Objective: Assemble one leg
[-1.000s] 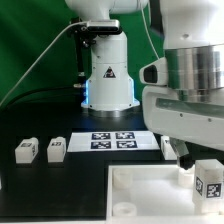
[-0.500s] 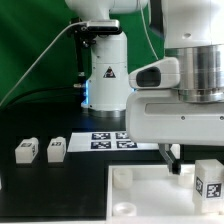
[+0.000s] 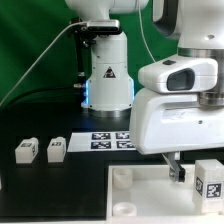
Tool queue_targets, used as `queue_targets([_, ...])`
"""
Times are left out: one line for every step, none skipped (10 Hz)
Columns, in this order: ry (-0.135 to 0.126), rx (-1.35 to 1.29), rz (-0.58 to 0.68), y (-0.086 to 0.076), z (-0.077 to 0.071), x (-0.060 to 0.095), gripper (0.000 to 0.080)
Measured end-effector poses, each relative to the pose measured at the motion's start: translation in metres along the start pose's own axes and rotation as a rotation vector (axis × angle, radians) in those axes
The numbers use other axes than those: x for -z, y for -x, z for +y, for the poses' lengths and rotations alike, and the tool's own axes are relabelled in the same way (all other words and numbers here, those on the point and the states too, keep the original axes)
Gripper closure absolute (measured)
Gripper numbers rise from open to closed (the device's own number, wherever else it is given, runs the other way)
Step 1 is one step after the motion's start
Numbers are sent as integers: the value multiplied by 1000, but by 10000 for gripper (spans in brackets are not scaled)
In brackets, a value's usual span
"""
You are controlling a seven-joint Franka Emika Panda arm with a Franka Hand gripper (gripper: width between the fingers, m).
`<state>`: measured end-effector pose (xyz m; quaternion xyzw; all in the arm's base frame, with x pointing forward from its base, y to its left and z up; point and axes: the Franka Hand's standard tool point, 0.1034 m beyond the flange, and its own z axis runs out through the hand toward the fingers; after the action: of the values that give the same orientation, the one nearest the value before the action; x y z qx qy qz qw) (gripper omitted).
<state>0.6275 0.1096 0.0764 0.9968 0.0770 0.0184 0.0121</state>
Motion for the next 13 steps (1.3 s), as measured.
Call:
queue_targets([0,-20,0,0,0,0,273])
queue_targets([-3,-135,0,0,-1,0,409])
queue_targets([-3,-244,-1,0,-1,0,509])
queue_targets([-3,-331,-1,0,-1,0,509])
queue_targets([-4,-416,-2,0,-1,0,509])
queue_targets([-8,-529,-3,0,-2,-1,509])
queue_targets([-22,-726,-5,-2,1,-2,509])
queue_targets([-39,-887,-16,-2,1,-2,509])
queue_targets([-64,-1095,-36,-1,-2,-1,509])
queue_targets([-81,-1277,-54,0,-3,-2,508])
queue_targets([-96,-1472,-57,1,-6,-4,508])
queue_targets([-119,-1630,-37,2,-8,-4,508])
queue_targets([-143,-1733,-8,3,-9,-4,506])
